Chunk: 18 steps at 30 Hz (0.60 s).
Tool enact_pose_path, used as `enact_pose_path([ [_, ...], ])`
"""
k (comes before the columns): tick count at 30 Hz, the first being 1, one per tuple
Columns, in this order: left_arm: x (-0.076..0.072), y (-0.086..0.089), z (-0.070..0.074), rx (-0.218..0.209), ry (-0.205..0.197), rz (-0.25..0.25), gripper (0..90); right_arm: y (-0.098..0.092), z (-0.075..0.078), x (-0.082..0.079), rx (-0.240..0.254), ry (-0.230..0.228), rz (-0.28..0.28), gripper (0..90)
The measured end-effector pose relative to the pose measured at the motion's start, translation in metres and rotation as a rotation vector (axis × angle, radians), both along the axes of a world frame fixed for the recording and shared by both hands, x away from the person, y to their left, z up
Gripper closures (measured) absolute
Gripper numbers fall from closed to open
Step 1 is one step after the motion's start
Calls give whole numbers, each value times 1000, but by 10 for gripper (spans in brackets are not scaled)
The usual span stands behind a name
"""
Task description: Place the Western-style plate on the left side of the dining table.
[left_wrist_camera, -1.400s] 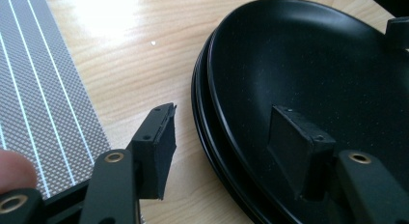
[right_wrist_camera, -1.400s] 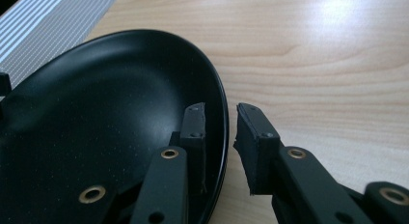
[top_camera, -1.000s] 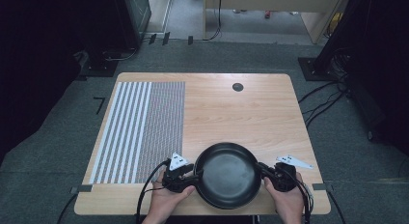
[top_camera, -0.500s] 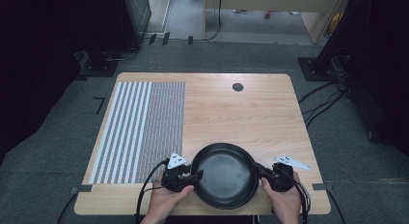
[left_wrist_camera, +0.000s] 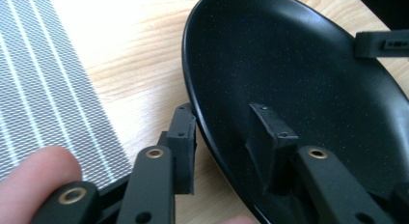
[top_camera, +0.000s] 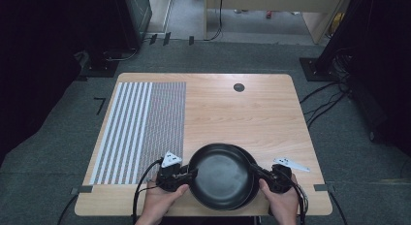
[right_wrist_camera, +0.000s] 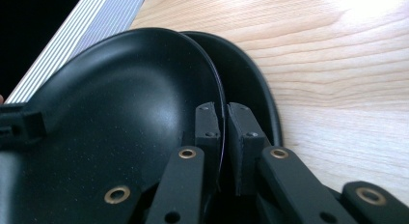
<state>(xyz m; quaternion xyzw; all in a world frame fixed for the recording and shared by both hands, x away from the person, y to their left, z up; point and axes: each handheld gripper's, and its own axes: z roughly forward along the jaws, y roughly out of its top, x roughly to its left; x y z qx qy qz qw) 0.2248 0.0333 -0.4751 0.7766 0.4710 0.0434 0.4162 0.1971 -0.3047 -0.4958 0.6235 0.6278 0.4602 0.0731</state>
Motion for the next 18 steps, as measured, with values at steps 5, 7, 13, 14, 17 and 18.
enact_pose_path([
  [5, 0, 12, 5, -23, 2, -21, 693, 6, -2, 1, 14, -1, 8, 841],
  [7, 1, 14, 3, -38, 11, -27, 685, 7, -3, 1, 23, 2, 4, 838],
  [13, 1, 16, 3, -42, 7, -37, 692, 7, -7, 3, 66, 36, -6, 819],
  [14, 1, 16, 3, -43, 4, -37, 692, 7, -7, 3, 81, 49, -13, 821],
  [17, 0, 17, 3, -42, 3, -38, 691, 7, -8, 3, 116, 74, -37, 823],
  [18, 0, 17, 3, -43, 4, -37, 692, 8, -10, 3, 140, 91, -44, 812],
])
